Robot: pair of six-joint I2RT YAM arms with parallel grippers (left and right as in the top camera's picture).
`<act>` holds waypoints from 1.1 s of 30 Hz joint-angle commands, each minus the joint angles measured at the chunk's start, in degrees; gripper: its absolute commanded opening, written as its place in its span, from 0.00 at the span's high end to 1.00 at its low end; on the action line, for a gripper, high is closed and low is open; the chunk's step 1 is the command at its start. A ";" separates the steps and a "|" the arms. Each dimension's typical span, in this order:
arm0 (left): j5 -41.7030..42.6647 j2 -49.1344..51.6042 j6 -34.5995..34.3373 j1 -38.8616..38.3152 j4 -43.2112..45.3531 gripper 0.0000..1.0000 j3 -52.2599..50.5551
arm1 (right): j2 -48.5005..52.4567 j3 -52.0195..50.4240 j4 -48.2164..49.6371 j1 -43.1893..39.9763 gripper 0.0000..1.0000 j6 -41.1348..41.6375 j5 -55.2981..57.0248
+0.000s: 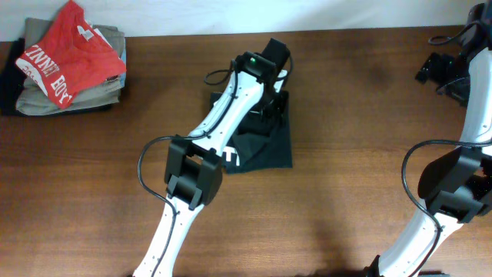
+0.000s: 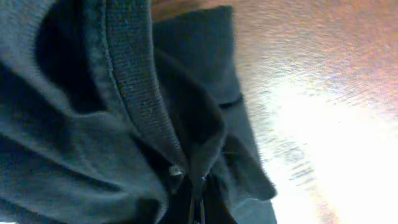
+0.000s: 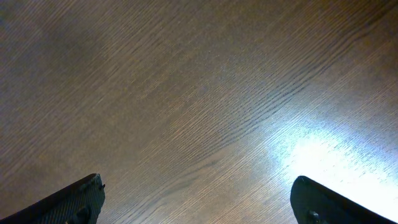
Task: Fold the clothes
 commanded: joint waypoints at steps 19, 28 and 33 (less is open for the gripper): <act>1.51 2.38 6.99 -7.37 -9.11 0.14 11.61 | -0.61 0.11 0.02 0.15 0.01 0.15 1.14; -3.13 -2.21 6.95 -6.51 -23.67 0.01 36.65 | -0.61 0.11 0.00 0.15 0.01 0.15 1.14; -2.95 -3.32 6.95 -2.34 -23.96 0.01 31.67 | -0.61 0.11 0.00 0.15 0.01 0.15 1.14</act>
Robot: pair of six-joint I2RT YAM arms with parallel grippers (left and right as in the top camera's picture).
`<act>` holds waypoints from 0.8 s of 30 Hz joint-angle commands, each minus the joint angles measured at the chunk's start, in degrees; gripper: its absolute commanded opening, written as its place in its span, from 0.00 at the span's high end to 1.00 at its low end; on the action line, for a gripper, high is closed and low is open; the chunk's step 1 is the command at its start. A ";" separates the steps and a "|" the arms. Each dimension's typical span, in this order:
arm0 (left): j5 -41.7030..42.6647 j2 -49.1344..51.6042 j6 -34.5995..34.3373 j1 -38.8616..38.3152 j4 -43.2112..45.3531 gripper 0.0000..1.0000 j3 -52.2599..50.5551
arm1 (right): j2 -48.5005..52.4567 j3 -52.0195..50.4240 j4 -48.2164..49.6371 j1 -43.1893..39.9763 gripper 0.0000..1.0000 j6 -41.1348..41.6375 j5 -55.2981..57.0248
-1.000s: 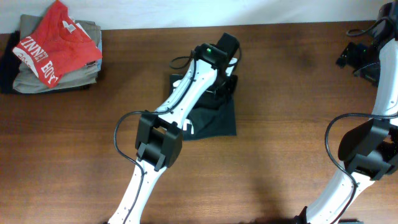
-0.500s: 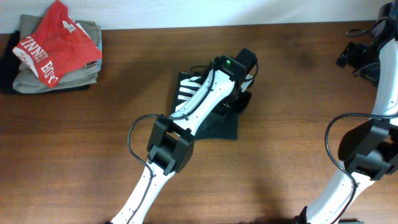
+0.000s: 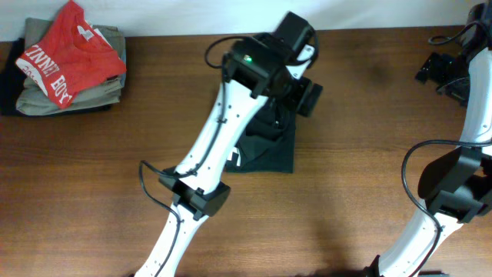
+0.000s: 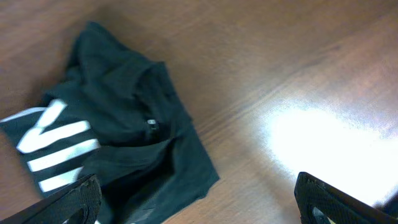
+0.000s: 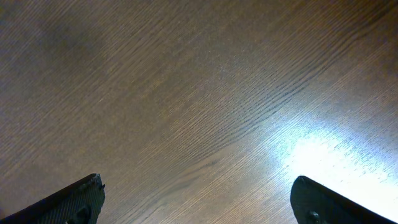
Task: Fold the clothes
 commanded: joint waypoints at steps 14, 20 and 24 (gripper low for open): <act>2.64 -14.49 1.18 13.05 -0.28 0.01 -38.73 | -0.61 0.11 0.02 0.13 0.01 0.11 1.14; 5.97 -14.51 1.97 11.52 2.93 0.01 -49.53 | -0.61 0.11 0.02 0.13 0.01 0.13 1.14; 10.14 -14.51 3.98 9.44 6.93 0.01 -53.29 | -0.61 0.11 0.02 0.13 0.01 0.13 1.14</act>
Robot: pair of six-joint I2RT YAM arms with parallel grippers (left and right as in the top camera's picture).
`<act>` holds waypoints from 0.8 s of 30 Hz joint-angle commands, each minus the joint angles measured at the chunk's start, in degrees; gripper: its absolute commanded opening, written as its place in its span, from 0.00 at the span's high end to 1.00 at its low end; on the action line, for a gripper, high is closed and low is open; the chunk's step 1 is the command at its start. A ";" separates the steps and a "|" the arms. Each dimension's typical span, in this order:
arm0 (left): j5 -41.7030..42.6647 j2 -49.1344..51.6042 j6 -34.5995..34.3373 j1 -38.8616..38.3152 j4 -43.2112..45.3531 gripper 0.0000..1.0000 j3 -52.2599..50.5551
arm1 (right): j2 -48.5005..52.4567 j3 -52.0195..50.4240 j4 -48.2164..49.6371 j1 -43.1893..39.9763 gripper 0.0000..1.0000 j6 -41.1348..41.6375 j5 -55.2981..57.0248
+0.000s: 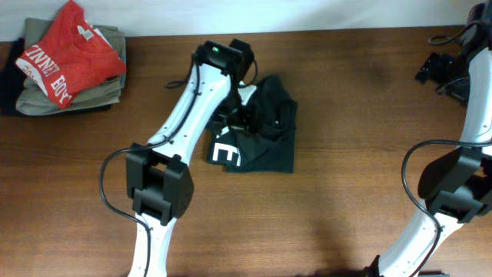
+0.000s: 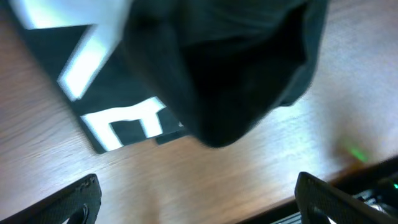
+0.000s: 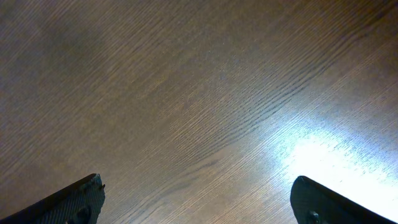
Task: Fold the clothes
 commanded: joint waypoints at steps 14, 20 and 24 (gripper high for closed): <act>4.55 -0.11 3.21 -4.50 10.40 0.06 -10.75 | -0.61 0.11 -0.02 0.13 0.01 0.33 1.16; 3.87 -0.15 4.48 -5.03 12.20 0.41 -10.49 | -0.61 0.11 -0.02 0.13 0.01 0.33 1.16; 4.76 -0.15 4.46 -6.88 12.28 0.95 -10.49 | -0.61 0.11 0.00 0.13 0.01 0.33 1.16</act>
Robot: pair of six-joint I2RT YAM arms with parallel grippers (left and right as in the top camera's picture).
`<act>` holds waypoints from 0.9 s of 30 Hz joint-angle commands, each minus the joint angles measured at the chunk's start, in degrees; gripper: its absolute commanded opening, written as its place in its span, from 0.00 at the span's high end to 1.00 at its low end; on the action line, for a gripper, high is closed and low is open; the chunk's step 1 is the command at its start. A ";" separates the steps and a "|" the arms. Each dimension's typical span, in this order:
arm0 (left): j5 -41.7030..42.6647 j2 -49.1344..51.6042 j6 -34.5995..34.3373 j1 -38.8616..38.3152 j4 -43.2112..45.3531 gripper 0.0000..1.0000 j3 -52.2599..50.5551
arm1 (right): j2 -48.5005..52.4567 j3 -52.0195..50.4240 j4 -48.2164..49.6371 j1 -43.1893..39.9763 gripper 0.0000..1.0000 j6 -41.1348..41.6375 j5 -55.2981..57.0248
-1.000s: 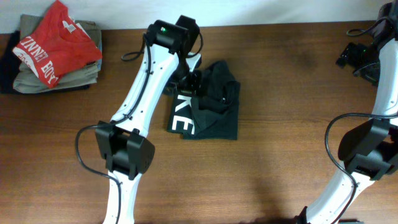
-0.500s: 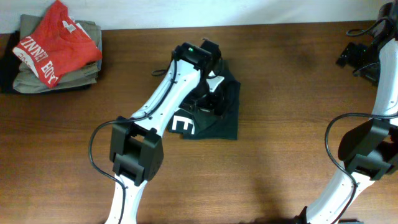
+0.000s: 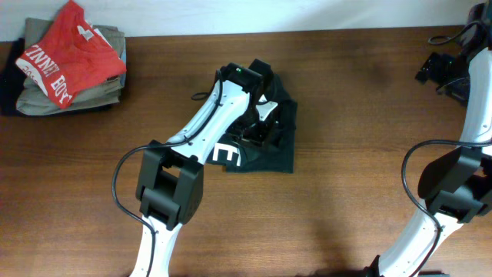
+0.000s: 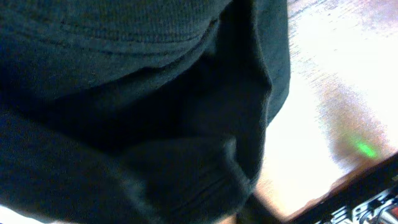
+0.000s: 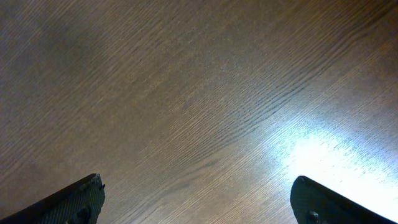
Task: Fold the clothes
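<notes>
A black shirt [image 3: 269, 150] with white lettering lies bunched at the middle of the table. My left gripper [image 3: 260, 129] is down in the shirt's middle. Dark cloth [image 4: 124, 124] fills the left wrist view and hides the fingers; neither shows at its open place, so the jaws look shut on a fold of the shirt. My right gripper [image 3: 440, 71] stays at the far right. It stands open over bare wood, its fingertips [image 5: 78, 200] wide apart and nothing between them.
A stack of folded clothes [image 3: 46, 96] with a red shirt [image 3: 65, 50] on top sits at the table's far left corner. The right arm's base [image 3: 453, 185] and cable stand at the right edge.
My left gripper was open just above the shirt, both fingertips in view. Now it is lower and further right, buried in the cloth with its fingers hidden. The right arm has not moved.
My left gripper was down in the shirt's collar folds. Then it was raised and open over the shirt's far end. Then it hung open over the bunched shirt, a white letter showing. Now it sits in the cloth again. The right gripper stayed open throughout.
</notes>
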 commanded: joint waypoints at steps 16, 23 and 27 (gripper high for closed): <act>4.02 -0.13 -1.99 -19.37 2.58 0.01 0.09 | -0.61 0.11 0.02 0.13 0.01 0.28 1.14; 0.22 -0.52 -0.98 -17.35 -0.09 0.02 6.73 | -0.61 0.11 0.02 0.13 0.01 0.26 1.14; -4.33 -0.66 -2.01 -11.63 -3.91 0.10 15.52 | -0.61 0.11 0.00 0.13 0.01 0.28 1.14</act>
